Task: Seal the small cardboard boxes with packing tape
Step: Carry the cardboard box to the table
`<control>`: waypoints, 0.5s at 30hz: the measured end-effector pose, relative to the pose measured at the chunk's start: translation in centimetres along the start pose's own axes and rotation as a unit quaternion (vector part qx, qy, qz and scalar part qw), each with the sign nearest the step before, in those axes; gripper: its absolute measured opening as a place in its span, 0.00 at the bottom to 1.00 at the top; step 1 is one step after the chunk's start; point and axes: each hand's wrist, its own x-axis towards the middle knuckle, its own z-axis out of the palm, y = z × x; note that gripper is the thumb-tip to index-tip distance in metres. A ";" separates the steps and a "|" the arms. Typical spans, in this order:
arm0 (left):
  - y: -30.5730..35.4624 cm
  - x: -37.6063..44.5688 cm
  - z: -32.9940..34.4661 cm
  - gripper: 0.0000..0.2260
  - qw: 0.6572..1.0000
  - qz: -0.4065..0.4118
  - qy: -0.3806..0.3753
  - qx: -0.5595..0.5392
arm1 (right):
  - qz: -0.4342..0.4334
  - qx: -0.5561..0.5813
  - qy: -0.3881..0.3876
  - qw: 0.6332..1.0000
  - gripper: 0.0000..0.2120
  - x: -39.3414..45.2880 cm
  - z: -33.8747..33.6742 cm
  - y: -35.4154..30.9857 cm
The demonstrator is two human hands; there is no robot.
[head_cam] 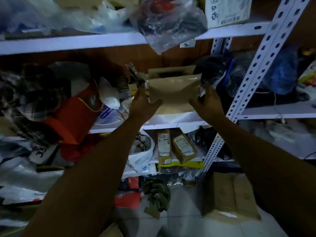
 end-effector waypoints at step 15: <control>-0.7 4.3 6.4 0.30 0.936 -0.163 0.052 -0.307 | 0.118 0.324 -0.118 0.931 0.31 6.1 3.9 3.6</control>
